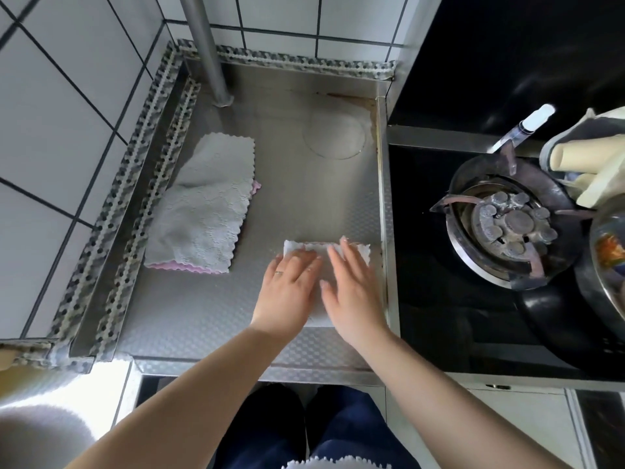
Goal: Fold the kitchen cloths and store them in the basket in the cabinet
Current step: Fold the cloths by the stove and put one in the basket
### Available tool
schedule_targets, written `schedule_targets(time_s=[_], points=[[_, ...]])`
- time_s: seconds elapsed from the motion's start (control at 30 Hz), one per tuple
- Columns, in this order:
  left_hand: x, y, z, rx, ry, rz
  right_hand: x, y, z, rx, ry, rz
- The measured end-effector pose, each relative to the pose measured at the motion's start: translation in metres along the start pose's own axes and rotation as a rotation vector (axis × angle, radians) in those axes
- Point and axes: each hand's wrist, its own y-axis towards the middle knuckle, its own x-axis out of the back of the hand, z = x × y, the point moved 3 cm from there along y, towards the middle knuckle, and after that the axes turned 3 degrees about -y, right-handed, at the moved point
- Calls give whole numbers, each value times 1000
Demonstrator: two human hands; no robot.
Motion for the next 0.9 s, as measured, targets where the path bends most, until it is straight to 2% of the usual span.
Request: schedule_targets(time_s=[0.27, 0.57, 0.7, 0.83, 0.9], points=[[-20, 4, 16, -12, 163, 166, -36, 13, -16, 31, -314, 82], [-28, 10, 35, 59, 174, 205, -31, 22, -29, 5, -341, 134], [-22, 12, 35, 89, 155, 226, -20, 26, -29, -21, -225, 146], [-4, -9, 45, 235, -34, 61, 8, 1, -42, -88, 17, -55], [0, -21, 51, 317, -139, 22, 12, -13, -48, -184, 175, -15]])
